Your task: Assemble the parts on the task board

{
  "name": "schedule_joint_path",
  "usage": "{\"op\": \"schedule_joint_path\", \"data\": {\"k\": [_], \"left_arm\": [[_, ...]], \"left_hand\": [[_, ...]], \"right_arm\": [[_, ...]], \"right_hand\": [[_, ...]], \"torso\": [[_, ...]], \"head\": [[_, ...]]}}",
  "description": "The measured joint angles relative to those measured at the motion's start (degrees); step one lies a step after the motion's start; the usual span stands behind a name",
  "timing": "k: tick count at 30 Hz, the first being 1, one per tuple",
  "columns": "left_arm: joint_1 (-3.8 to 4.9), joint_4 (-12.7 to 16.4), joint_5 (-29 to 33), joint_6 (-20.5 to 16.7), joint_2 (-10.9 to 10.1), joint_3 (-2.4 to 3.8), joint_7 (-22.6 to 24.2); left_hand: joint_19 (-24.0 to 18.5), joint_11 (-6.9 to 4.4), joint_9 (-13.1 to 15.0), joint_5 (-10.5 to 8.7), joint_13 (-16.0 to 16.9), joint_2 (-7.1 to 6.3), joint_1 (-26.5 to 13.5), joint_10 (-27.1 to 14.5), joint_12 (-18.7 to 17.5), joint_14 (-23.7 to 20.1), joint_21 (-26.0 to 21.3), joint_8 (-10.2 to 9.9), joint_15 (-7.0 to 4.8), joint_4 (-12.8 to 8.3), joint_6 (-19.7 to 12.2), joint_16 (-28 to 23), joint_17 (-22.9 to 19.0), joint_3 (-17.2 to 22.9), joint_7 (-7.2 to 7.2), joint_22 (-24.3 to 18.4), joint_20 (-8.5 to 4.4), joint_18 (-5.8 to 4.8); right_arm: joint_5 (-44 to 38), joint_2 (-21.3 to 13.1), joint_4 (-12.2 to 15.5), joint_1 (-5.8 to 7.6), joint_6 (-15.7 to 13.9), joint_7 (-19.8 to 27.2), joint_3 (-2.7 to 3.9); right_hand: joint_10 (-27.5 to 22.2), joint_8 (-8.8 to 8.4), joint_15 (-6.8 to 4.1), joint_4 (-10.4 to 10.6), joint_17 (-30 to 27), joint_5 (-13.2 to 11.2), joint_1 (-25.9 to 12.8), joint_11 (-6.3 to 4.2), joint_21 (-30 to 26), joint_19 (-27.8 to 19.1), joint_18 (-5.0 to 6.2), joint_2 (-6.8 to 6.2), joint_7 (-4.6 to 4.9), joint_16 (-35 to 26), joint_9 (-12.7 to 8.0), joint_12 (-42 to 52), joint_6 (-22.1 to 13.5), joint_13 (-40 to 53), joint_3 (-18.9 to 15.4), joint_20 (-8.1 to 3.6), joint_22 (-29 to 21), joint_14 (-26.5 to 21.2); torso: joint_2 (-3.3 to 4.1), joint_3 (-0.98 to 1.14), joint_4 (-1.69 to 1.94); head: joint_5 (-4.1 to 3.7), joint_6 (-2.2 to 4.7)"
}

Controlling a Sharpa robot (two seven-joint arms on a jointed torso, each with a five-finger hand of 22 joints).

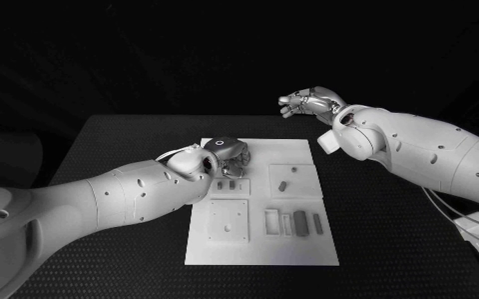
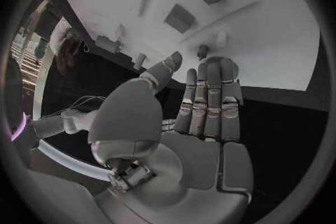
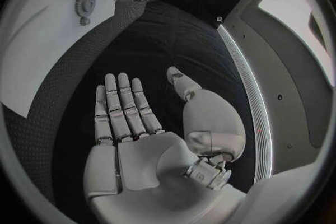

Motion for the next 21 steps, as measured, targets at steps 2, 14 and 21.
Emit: {"op": "schedule_joint_path", "data": {"k": [2,14,21], "left_arm": [[-0.03,-0.2,-0.3,0.5,0.0,0.01,0.0],[-0.34,-1.4,-1.0,1.9,0.5,0.02,-0.1],[-0.70,-2.1,-1.1,2.3,1.1,0.02,-0.1]], "left_hand": [[0.0,0.00,-0.1,0.00,-0.1,0.24,0.2,0.0,-0.5,0.0,-0.3,0.0,0.00,0.0,0.2,-0.3,0.1,0.0,0.19,0.0,0.00,-0.01],[0.5,2.42,-2.8,0.00,-3.0,0.45,0.4,-4.6,-7.3,0.3,-0.6,-2.8,0.12,0.1,-3.6,-0.9,1.9,-0.1,-0.24,0.7,-0.11,-1.06],[0.7,2.42,-3.3,0.00,-3.5,0.68,0.7,-4.5,-7.8,0.6,-0.6,-3.1,-0.17,0.3,-4.0,-0.9,2.3,-0.3,-0.28,0.9,-0.30,-0.93]], "right_arm": [[0.0,0.0,0.0,0.00,0.0,0.0,0.00],[-0.1,0.0,0.4,0.00,0.0,0.1,-0.01],[-0.2,0.0,0.7,0.00,0.0,0.1,-0.01]], "right_hand": [[0.0,0.00,0.00,0.0,0.0,0.0,0.0,0.00,0.0,0.0,0.00,0.00,0.00,0.0,0.0,0.0,0.0,0.0,0.0,0.00,0.0,0.0],[0.0,0.00,0.00,0.0,0.0,0.0,0.2,0.00,0.0,0.0,0.00,0.22,0.00,0.0,-0.1,0.0,0.0,0.0,0.0,0.00,0.0,0.0],[0.0,0.00,0.00,0.0,0.1,0.0,0.2,0.00,0.0,0.0,0.00,0.22,0.00,0.0,-0.1,0.0,0.0,0.0,0.0,0.00,0.1,0.0]], "torso": [[0.00,0.00,-0.01],[-0.02,-0.01,-0.01],[-0.01,-0.01,-0.01]], "head": [[0.01,-0.02],[-0.16,-0.06],[-0.17,-0.05]]}}
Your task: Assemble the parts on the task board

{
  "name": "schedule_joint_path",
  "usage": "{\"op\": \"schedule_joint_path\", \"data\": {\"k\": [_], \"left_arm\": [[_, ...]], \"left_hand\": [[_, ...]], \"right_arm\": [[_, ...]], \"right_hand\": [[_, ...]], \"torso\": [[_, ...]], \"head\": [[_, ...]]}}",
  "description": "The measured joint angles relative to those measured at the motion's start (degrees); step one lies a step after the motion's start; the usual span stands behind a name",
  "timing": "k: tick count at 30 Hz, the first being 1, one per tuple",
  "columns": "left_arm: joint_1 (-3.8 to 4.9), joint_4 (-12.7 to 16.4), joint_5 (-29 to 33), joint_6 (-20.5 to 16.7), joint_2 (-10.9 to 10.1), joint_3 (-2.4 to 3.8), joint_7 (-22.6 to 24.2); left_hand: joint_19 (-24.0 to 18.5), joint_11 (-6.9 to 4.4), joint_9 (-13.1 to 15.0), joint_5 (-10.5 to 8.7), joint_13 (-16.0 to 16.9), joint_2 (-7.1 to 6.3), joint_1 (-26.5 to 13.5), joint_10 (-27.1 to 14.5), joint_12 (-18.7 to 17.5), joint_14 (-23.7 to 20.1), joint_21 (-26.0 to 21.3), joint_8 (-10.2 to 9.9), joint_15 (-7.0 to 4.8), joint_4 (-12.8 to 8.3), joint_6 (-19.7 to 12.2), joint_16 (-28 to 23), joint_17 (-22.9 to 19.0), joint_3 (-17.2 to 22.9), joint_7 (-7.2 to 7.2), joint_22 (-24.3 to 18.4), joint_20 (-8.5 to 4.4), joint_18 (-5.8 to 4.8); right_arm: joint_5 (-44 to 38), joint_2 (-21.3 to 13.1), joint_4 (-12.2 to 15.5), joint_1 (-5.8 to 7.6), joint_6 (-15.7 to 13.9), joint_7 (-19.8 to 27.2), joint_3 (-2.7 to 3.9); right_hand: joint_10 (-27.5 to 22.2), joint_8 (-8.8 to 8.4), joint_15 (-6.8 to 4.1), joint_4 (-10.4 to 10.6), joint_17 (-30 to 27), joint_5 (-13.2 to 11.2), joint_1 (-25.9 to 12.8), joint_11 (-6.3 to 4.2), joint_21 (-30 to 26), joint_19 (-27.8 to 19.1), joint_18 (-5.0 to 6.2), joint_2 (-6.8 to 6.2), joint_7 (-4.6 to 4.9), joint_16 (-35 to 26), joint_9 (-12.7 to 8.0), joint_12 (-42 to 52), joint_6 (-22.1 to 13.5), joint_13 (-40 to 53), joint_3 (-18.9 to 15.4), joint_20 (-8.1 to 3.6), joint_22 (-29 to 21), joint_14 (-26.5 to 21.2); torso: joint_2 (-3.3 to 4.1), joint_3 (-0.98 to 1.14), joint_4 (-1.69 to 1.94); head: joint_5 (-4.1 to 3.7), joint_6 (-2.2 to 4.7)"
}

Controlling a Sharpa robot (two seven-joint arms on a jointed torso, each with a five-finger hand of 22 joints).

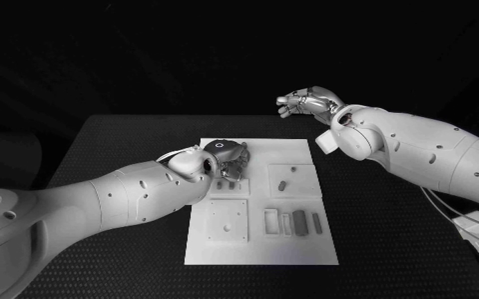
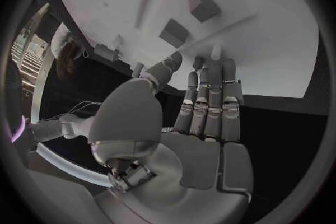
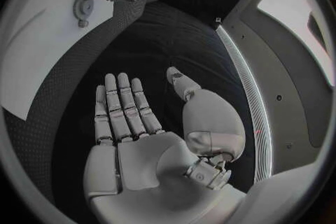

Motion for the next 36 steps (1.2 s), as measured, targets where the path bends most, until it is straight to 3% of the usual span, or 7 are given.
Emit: {"op": "schedule_joint_path", "data": {"k": [5,13,21,36], "left_arm": [[-0.19,-0.4,0.0,0.3,0.3,0.02,0.0],[-0.23,-0.9,-0.1,0.4,0.5,0.09,-0.2],[-0.17,-1.2,-0.1,0.7,0.4,0.17,-0.7],[-0.16,-2.1,-0.1,1.3,1.0,0.38,-1.3]], "left_hand": [[1.1,-0.16,-0.3,0.00,-0.3,0.47,0.5,0.2,-0.2,1.0,0.0,0.0,-0.43,0.2,0.0,0.1,0.7,-0.2,0.00,0.5,-0.32,-0.01],[3.0,-1.22,-1.0,0.00,-0.4,2.91,0.6,2.9,0.0,2.9,1.2,0.6,-1.46,0.2,1.2,1.3,2.5,-0.2,1.25,1.9,-1.22,-0.01],[3.7,-0.93,-1.7,0.00,-0.6,4.63,1.9,3.9,0.0,3.8,1.2,0.9,-1.34,0.4,1.7,1.3,3.3,2.7,1.65,2.3,-1.46,-0.01],[4.9,-1.10,-2.2,0.00,-0.6,3.61,3.0,5.5,0.0,5.2,1.6,1.3,-1.55,-0.4,2.1,1.3,4.6,3.9,2.05,3.4,-1.63,-0.02]], "right_arm": [[0.0,0.0,0.1,0.00,0.0,0.0,0.00],[0.0,0.0,0.2,0.00,0.0,0.0,0.00],[0.0,-0.1,0.2,0.00,0.0,0.0,0.01],[0.0,0.0,0.2,0.00,0.0,0.0,-0.01]], "right_hand": [[0.0,0.00,0.00,0.0,0.0,0.0,0.0,0.00,0.0,0.0,0.00,0.00,0.00,0.0,0.0,0.0,0.0,0.0,0.0,0.00,0.0,0.0],[0.0,0.00,0.00,0.0,0.0,0.0,0.0,0.00,0.0,0.0,0.00,0.00,0.00,0.0,0.0,0.0,0.0,0.0,0.0,0.00,0.0,0.0],[0.0,0.21,0.00,0.0,0.0,0.0,0.0,0.00,0.0,0.0,0.00,0.00,0.00,0.0,0.0,0.0,0.0,-0.1,0.0,0.00,0.0,0.0],[0.0,0.21,0.00,0.0,0.1,0.0,0.0,0.00,-0.2,0.0,0.00,0.00,0.00,-0.2,-0.1,0.0,0.0,0.0,0.0,0.00,0.1,0.0]], "torso": [[0.01,0.00,-0.01],[0.02,0.03,-0.02],[0.00,0.03,-0.01],[-0.02,0.03,0.03]], "head": [[-0.07,-0.12],[-0.12,-0.18],[-0.12,-0.21],[-0.20,-0.36]]}}
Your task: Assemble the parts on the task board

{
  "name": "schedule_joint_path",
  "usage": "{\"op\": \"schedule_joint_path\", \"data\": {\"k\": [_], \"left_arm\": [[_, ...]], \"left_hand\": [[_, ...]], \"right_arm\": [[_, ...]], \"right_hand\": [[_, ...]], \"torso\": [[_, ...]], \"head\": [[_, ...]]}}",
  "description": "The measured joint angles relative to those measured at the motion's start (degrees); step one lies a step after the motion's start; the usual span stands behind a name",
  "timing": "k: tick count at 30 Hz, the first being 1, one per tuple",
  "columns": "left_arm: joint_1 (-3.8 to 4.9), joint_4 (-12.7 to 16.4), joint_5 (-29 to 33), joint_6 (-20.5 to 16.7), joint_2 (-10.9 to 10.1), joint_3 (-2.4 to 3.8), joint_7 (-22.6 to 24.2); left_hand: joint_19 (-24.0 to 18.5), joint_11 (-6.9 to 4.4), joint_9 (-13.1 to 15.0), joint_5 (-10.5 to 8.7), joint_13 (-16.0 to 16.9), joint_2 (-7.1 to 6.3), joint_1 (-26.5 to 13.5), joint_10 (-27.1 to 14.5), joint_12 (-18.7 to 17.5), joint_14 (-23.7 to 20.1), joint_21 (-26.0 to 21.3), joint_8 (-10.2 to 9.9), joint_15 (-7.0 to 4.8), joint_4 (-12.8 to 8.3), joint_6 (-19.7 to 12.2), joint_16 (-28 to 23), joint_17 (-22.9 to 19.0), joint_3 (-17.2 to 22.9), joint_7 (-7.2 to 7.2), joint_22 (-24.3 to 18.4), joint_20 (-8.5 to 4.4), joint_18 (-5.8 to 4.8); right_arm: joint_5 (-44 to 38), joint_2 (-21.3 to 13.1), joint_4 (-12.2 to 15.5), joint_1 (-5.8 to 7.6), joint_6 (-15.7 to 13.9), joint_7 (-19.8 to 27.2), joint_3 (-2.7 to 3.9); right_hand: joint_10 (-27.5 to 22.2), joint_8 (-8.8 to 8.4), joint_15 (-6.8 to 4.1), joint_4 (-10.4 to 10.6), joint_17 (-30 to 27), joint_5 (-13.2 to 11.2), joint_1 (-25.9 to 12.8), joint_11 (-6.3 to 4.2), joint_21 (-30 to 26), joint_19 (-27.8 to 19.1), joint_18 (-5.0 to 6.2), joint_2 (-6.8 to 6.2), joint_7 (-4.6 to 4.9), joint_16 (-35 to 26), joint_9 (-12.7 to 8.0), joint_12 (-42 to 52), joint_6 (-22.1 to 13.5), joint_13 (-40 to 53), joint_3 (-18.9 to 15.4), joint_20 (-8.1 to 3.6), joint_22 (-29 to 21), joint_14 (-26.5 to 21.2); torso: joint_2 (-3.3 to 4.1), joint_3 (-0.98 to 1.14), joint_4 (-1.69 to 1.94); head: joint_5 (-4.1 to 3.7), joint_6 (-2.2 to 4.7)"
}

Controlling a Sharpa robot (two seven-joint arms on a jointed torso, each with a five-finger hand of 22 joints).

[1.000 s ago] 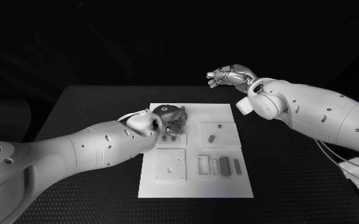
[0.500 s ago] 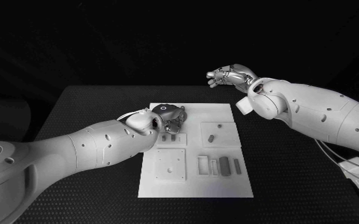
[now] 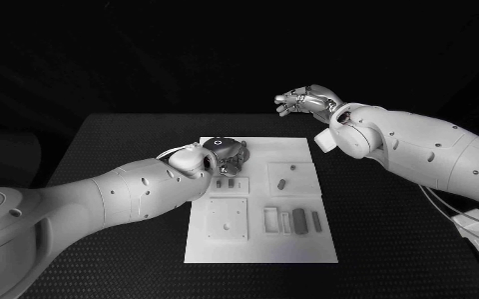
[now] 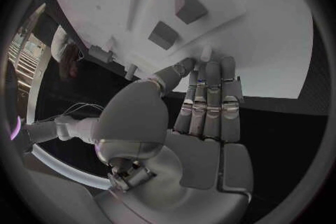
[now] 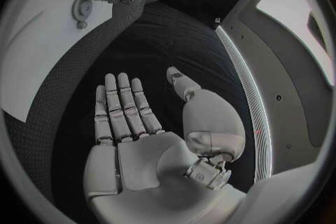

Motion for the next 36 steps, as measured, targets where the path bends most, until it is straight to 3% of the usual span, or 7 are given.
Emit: {"op": "schedule_joint_path", "data": {"k": [11,13,15,36], "left_arm": [[-0.07,0.1,-0.2,0.1,0.0,0.11,-0.1],[-0.04,0.2,-0.2,0.3,0.0,0.12,-0.2],[-0.02,0.3,-0.2,0.4,-0.1,0.14,-0.2],[-0.03,0.5,-0.3,0.9,0.2,0.13,0.1]], "left_hand": [[0.3,-0.07,-0.2,0.00,-0.4,-0.40,-0.4,0.1,-0.2,0.0,0.0,0.0,0.00,0.0,0.0,0.0,0.2,0.0,0.00,0.2,-0.11,-0.06],[0.4,-0.18,-0.2,0.00,-0.5,-0.98,-0.5,0.2,-0.3,0.3,0.0,0.0,-0.32,0.1,0.2,0.0,0.4,-0.1,-0.21,0.4,-0.20,-0.07],[0.7,-0.58,-0.2,0.00,-0.4,-0.99,-0.6,0.6,-0.5,0.6,0.4,0.4,-0.55,0.2,0.5,0.0,0.7,-0.2,-0.51,0.6,-0.51,-0.12],[1.0,-0.72,-0.4,0.00,-0.1,-0.99,-0.5,0.7,-0.2,0.7,0.4,0.7,-0.65,0.3,0.7,0.0,1.3,-0.3,-0.72,1.0,-0.63,-0.13]], "right_arm": [[0.0,0.0,0.1,0.00,0.0,0.0,0.01],[0.0,0.0,0.1,0.00,0.0,0.0,0.01],[0.0,-0.1,0.1,0.00,0.0,0.0,0.01],[0.0,0.1,0.0,0.00,0.0,0.0,0.01]], "right_hand": [[0.0,0.00,0.00,0.0,0.1,0.0,0.0,0.00,0.0,0.0,0.00,0.00,0.00,0.0,0.0,0.0,0.0,0.0,0.0,0.00,0.1,0.0],[0.0,0.00,0.00,0.0,0.1,0.0,0.0,0.00,0.0,0.0,0.00,0.00,0.00,0.0,0.0,0.0,0.0,0.0,0.0,0.00,0.1,0.0],[0.0,0.00,0.00,0.0,0.1,0.0,0.0,0.00,0.0,0.0,0.00,0.00,0.00,0.0,0.0,0.0,0.0,0.0,0.0,0.00,0.1,0.0],[0.0,0.00,0.00,0.0,0.1,0.0,0.0,0.00,-0.2,0.0,0.00,0.00,0.00,0.0,-0.1,0.0,0.0,-0.1,0.0,0.00,0.2,0.0]], "torso": [[0.02,-0.01,-0.01],[0.02,-0.01,-0.01],[0.02,-0.01,-0.01],[0.01,0.00,0.00]], "head": [[-0.05,-0.20],[-0.10,-0.29],[-0.14,-0.36],[-0.17,-0.74]]}}
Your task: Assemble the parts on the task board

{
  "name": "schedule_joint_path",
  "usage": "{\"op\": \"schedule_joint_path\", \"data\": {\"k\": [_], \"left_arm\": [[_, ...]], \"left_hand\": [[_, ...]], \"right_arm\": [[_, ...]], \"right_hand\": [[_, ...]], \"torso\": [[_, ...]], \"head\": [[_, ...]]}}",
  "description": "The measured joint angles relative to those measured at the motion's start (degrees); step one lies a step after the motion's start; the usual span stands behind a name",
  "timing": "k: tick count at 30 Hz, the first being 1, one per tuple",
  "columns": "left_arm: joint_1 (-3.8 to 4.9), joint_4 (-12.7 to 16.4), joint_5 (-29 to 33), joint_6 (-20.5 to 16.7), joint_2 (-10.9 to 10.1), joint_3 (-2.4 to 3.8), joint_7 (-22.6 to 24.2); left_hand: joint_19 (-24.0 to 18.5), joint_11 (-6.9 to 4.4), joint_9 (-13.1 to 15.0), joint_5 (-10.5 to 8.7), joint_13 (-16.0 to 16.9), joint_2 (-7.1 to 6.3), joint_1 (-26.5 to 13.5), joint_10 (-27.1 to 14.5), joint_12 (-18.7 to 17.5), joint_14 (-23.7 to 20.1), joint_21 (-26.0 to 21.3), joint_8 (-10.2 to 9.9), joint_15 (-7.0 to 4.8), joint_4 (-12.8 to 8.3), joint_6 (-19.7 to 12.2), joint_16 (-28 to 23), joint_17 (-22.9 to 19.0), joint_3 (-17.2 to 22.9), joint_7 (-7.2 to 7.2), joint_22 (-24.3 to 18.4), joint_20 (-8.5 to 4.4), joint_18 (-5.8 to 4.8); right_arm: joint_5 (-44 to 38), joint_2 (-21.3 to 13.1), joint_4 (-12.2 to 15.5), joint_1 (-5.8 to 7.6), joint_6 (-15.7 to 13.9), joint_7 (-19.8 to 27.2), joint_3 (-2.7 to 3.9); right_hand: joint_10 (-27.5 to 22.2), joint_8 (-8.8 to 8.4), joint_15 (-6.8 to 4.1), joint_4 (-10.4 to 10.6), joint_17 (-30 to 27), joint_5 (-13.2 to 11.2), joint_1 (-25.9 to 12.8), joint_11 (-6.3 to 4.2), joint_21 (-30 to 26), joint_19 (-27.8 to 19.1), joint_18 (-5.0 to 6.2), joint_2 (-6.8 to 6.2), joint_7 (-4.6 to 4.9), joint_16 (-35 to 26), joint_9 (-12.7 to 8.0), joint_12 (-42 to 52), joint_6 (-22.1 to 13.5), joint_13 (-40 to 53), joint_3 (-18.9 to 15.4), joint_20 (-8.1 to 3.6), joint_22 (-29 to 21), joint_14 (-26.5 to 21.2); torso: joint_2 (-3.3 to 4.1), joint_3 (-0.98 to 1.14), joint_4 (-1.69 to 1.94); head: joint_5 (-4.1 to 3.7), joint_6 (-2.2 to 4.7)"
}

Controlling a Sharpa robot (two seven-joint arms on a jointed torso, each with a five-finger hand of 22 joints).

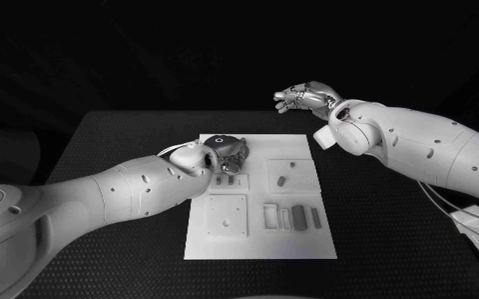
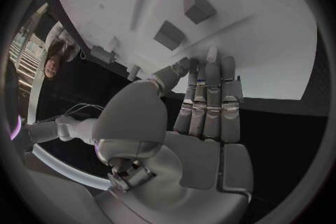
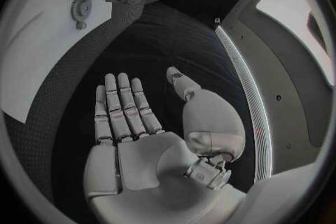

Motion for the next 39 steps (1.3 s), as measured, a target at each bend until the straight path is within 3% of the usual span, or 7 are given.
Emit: {"op": "schedule_joint_path", "data": {"k": [9,13,16,26,39], "left_arm": [[0.02,-0.1,0.0,0.1,0.1,0.01,-0.1],[0.02,-0.4,0.0,0.2,0.3,0.02,-0.1],[0.02,-0.7,-0.1,0.3,0.5,0.00,-0.1],[0.00,-1.3,-0.3,-0.4,0.9,-0.48,0.5],[-0.55,0.3,0.6,-3.0,-1.1,-0.70,2.1]], "left_hand": [[1.5,-0.44,-0.1,0.00,-0.1,0.02,0.0,0.8,0.0,1.5,0.7,0.5,-0.51,0.1,0.6,0.8,1.0,-0.2,-0.02,0.8,-0.37,-0.06],[3.1,-0.86,-0.1,0.00,0.6,0.98,1.0,2.8,0.4,2.9,1.6,1.3,-0.88,-0.1,1.9,1.7,2.3,0.1,0.02,1.9,-0.82,-0.04],[3.6,-1.04,-0.1,0.00,0.8,0.91,1.4,3.3,0.5,3.5,1.8,1.6,-1.16,-0.2,2.2,2.0,2.8,0.2,-0.14,2.4,-0.96,-0.03],[5.2,-1.96,0.1,-0.12,1.9,1.18,1.6,5.8,1.3,5.3,2.7,2.8,-2.00,-0.2,4.6,2.7,4.7,0.2,-0.71,4.0,-1.74,-0.28],[7.9,-3.37,0.5,-0.35,2.8,1.74,1.9,8.7,0.9,7.8,3.8,3.8,-3.51,-0.2,7.1,3.3,7.3,0.1,-1.48,6.0,-2.98,-1.38]], "right_arm": [[0.0,0.0,0.0,0.00,0.0,0.0,0.00],[0.0,-0.1,0.0,0.00,0.0,0.0,0.00],[0.0,-0.1,0.0,0.00,0.0,0.0,0.00],[0.0,0.0,0.0,0.00,0.0,0.0,0.00],[0.0,0.0,0.0,0.00,0.0,0.0,0.00]], "right_hand": [[0.0,0.00,0.00,0.0,0.0,0.0,0.0,0.00,-0.1,0.0,0.00,0.00,0.00,0.0,0.0,0.0,0.0,-0.1,0.0,0.00,0.0,0.0],[0.0,0.00,0.00,0.0,0.0,0.0,0.0,0.00,-0.1,0.0,0.00,0.00,0.00,0.0,0.0,0.0,0.0,-0.1,0.0,0.00,0.0,0.0],[0.0,0.00,0.00,0.0,0.0,0.0,0.0,0.00,-0.1,0.0,0.00,0.00,0.00,0.0,0.0,0.0,0.0,-0.1,0.0,0.00,0.0,0.0],[0.0,0.00,0.00,0.0,0.0,0.0,0.0,0.00,-0.1,0.0,0.00,0.00,0.00,0.0,0.0,0.0,0.0,0.0,0.0,0.00,0.0,0.0],[0.0,0.19,0.00,0.0,0.1,0.0,0.0,0.00,-0.1,0.0,0.00,0.00,0.00,0.0,0.0,0.0,0.0,-0.1,0.0,0.00,0.1,0.0]], "torso": [[-0.01,0.03,-0.03],[0.00,0.04,-0.04],[-0.01,0.04,-0.04],[0.01,-0.03,-0.04],[0.01,-0.02,-0.03]], "head": [[-0.06,-0.02],[-0.04,-0.02],[-0.03,-0.02],[-0.07,-0.09],[-0.26,-0.06]]}}
